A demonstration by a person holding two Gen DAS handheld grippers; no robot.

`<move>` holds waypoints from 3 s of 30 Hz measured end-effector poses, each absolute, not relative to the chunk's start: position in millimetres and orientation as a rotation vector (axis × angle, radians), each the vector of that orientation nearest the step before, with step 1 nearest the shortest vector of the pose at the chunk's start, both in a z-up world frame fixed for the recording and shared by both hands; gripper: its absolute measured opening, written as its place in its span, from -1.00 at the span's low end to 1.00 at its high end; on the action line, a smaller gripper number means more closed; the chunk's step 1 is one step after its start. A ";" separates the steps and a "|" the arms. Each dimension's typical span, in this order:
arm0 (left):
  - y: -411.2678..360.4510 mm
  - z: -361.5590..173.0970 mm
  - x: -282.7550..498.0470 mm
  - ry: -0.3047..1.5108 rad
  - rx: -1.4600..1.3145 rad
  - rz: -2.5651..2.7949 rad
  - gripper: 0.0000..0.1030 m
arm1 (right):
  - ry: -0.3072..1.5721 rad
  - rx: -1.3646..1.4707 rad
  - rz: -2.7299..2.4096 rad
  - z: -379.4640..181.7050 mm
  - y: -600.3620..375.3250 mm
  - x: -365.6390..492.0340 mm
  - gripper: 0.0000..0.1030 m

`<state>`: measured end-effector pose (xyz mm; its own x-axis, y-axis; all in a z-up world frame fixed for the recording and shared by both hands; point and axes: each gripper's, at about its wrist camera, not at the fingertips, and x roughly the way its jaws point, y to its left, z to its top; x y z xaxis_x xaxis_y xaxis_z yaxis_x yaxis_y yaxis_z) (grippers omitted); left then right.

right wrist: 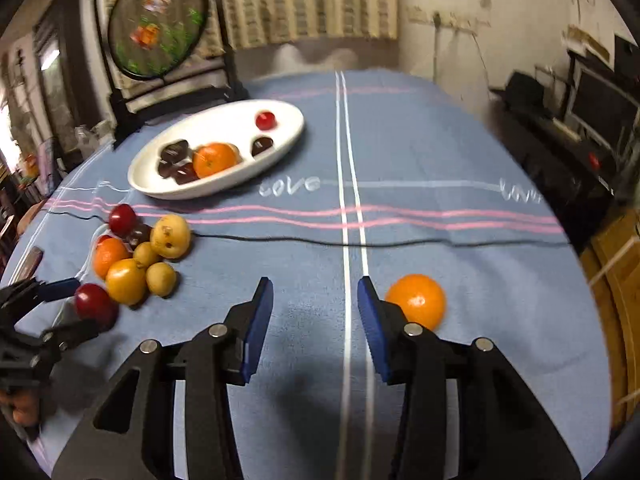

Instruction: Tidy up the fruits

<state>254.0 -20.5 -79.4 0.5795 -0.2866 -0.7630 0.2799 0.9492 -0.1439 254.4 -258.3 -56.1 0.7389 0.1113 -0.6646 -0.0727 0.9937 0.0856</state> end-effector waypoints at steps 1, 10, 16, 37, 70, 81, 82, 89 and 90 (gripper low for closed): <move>-20.4 -80.0 254.7 0.898 -0.008 -0.328 0.59 | 0.715 0.057 0.102 -51.7 -263.0 248.6 -0.10; -22.1 -77.5 251.1 0.878 0.009 -0.331 0.61 | 0.794 0.092 0.029 -63.2 -311.0 254.6 0.05; -17.3 -78.6 253.3 0.888 -0.021 -0.335 0.60 | 0.862 0.000 -0.044 -83.3 -298.8 289.7 -0.26; -20.8 -89.0 263.2 0.952 -0.052 -0.372 -0.12 | 0.744 0.174 0.383 -46.4 -199.0 279.4 -0.25; -7.0 -21.5 417.4 0.847 -0.067 -0.208 -0.18 | 0.632 0.241 0.290 -27.6 -190.1 415.8 -0.25; -0.6 -48.1 469.6 0.917 -0.045 -0.105 -0.12 | 0.730 0.213 0.303 -52.0 -185.3 468.9 -0.11; -0.1 -46.9 470.0 0.916 -0.044 -0.100 0.05 | 0.731 0.210 0.295 -51.5 -185.6 468.4 0.01; 10.2 -10.4 419.6 0.832 -0.042 -0.068 0.64 | 0.652 0.229 0.319 -18.7 -194.1 428.1 0.07; 12.7 -5.9 408.0 0.817 -0.042 -0.063 0.70 | 0.642 0.223 0.324 -16.0 -193.5 420.6 0.11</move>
<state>408.0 12.7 -5.9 0.6824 -0.0721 -0.7274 0.0398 0.9973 -0.0616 420.6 -193.5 -16.0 0.7533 0.3624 -0.5489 -0.2256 0.9263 0.3019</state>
